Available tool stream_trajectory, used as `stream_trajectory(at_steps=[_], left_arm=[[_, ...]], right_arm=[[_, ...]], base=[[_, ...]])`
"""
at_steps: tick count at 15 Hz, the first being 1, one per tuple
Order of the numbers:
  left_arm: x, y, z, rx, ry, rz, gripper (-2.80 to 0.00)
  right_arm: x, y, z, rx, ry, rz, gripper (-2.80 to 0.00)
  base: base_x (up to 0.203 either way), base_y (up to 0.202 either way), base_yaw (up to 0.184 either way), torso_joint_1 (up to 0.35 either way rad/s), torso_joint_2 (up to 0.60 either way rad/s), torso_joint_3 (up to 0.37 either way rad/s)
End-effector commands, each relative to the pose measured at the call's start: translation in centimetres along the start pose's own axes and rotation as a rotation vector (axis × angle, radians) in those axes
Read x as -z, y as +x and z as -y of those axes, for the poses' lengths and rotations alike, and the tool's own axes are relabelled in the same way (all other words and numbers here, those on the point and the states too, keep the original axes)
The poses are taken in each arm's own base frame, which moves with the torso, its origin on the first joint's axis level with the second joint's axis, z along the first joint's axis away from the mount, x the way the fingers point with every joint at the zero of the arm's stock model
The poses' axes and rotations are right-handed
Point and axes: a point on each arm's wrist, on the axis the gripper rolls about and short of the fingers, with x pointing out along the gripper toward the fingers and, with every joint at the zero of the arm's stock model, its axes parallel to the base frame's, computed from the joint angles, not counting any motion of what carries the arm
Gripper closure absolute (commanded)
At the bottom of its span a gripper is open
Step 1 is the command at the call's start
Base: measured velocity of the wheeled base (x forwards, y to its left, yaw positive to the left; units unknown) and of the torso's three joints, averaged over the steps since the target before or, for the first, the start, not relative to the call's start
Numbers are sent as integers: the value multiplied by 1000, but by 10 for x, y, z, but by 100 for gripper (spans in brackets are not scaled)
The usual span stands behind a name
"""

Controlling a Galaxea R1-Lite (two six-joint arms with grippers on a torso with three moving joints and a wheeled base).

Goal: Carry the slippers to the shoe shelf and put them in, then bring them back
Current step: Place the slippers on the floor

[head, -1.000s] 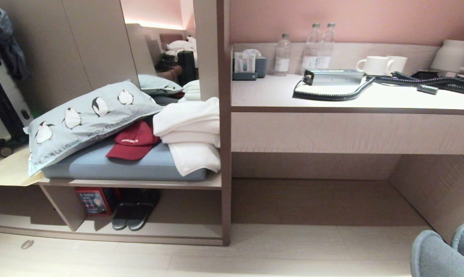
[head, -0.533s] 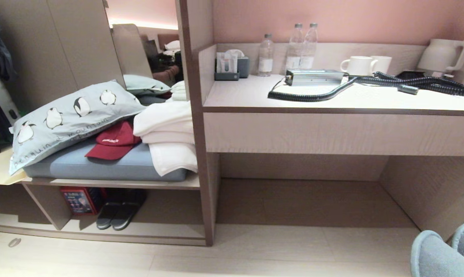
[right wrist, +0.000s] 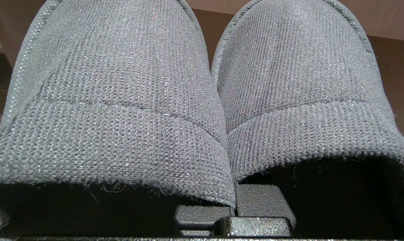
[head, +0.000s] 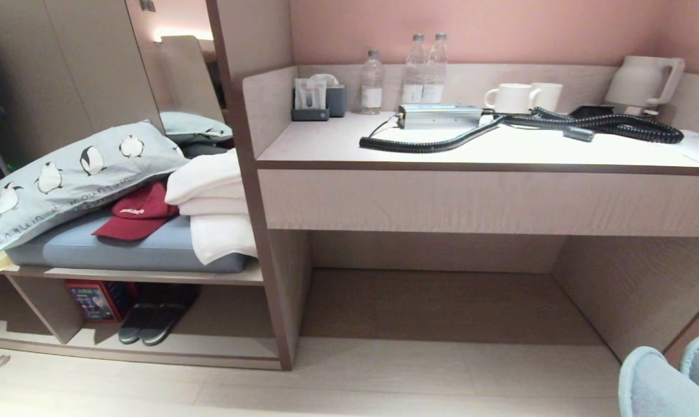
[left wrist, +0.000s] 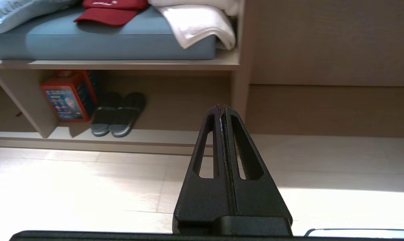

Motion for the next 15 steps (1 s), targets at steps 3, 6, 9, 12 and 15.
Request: stream_trajectory(at_steps=[3,6,9,12,15], left_arm=[[0,0,0,-1,0,-2,0],[1,0,0,1,-2,-4,0],[1,0,0,1,-5,-4,0],[1,0,0,1,-9,-4,0],[1,0,0,0,-12,-6,0]], right_arm=[[0,0,0,-1,-1,-2,0],[0,0,0,-1,0,-2,0],[0,0,0,-1,0,-2,0],[0,0,0,-1,0,-2,0],[0,0,0,-1,-1,-1,0]], base=[[0,-194,3,5,1,2],[0,-192,4,2,1,3],[0,-63,2,3,2,2],[0,0,0,0,0,0],[0,0,0,5,2,-155]])
